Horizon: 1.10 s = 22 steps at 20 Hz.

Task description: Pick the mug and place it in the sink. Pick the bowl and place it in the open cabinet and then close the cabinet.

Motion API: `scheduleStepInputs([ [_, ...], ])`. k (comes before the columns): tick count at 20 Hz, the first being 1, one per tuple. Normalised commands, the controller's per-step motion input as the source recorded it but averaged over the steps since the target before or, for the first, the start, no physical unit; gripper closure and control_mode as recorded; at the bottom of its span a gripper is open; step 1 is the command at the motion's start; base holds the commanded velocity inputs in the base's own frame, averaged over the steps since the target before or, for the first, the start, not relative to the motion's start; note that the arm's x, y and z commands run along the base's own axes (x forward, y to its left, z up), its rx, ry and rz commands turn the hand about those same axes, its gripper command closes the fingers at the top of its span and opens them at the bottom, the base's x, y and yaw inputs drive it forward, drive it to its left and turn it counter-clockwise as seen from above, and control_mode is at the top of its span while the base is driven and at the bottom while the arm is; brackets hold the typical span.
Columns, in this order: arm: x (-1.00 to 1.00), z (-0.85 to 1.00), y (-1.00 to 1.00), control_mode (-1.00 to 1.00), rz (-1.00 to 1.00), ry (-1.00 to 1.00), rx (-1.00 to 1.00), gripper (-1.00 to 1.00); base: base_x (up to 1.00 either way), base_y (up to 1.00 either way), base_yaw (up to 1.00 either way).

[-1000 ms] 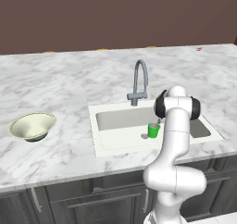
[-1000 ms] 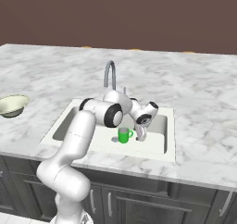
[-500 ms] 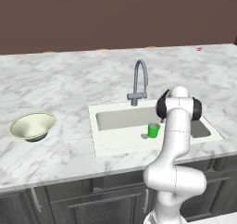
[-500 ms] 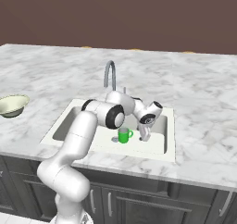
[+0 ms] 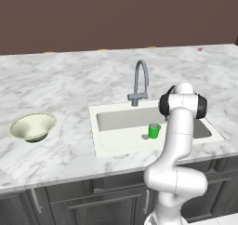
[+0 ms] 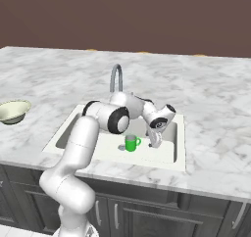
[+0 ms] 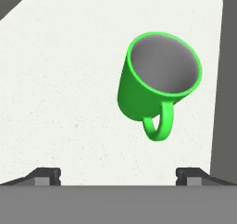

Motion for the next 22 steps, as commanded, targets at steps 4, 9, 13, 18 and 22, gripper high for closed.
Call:
scheduleStepInputs([
  [4,-0.39,0.46,0.01,-1.00,0.01,-0.08,0.00,-1.00,0.00,0.00,0.00],
  [9,-0.57,0.40,0.03,-1.00,0.01,-0.16,-0.04,-1.00,0.00,0.00,0.00],
  [13,-0.58,0.35,0.06,-1.00,0.00,-0.19,-0.06,-1.00,0.00,0.00,0.00],
  [18,-0.43,0.40,0.15,-1.00,-0.06,-0.13,-0.06,-1.00,0.00,0.00,0.00],
  [22,-0.01,0.69,0.44,-1.00,-0.15,-0.01,-0.04,-1.00,0.00,0.00,0.00],
])
